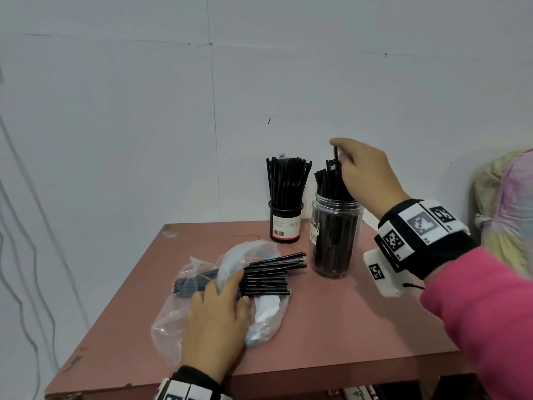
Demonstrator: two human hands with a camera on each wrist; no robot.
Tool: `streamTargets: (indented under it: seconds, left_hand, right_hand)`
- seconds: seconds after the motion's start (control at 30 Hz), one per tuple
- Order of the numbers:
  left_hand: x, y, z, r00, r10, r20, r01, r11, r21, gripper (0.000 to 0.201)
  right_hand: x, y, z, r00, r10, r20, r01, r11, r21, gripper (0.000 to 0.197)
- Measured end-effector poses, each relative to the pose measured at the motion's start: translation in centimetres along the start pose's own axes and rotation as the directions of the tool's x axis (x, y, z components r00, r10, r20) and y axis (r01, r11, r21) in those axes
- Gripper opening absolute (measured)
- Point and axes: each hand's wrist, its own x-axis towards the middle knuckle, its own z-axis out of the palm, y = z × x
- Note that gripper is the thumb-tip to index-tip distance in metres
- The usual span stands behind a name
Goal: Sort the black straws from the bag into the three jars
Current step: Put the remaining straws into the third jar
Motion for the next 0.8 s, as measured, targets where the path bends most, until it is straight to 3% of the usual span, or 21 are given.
streamTargets:
  seconds: [0.07,0.2,0.3,0.4,0.53,0.8]
  left_hand:
    - [0.0,0.1,0.0,1.000,0.001,0.004,-0.001,1.000,-0.004,0.050]
    - [-0.1,0.1,0.0,1.000,0.005,-0.002,-0.005,1.000,-0.011,0.050]
    - [-0.1,0.1,-0.1,1.000,0.004,-0.002,-0.004,1.000,-0.001,0.050]
    - [-0.1,0.2,-0.1,1.000,0.008,0.003,-0.008,1.000,-0.004,0.050]
    - [0.0,0.0,0.0,1.000,0.005,-0.003,-0.005,1.000,0.002,0.051]
    - [-0.1,0.0,0.0,1.000,0.020,-0.018,-0.020,1.000,0.009,0.048]
  right_hand:
    - [-0.2,0.1,0.1,0.999,0.051,0.003,-0.051,0.997,0.059,0.035]
    - [-0.5,0.0,-0.3,0.984,0.067,-0.168,-0.040,0.986,0.161,0.017]
    - [-1.2,0.3,0.1,0.993,0.068,-0.098,-0.066,0.997,0.025,0.006]
    - [-1.4,0.0,0.3,0.995,0.050,-0.086,-0.053,0.998,-0.024,0.011]
    - [-0.7,-0.4,-0.2,0.983,0.088,-0.163,-0.066,0.989,0.131,0.023]
    - [0.1,0.5,-0.3,0.974,0.179,-0.135,-0.146,0.964,0.222,0.009]
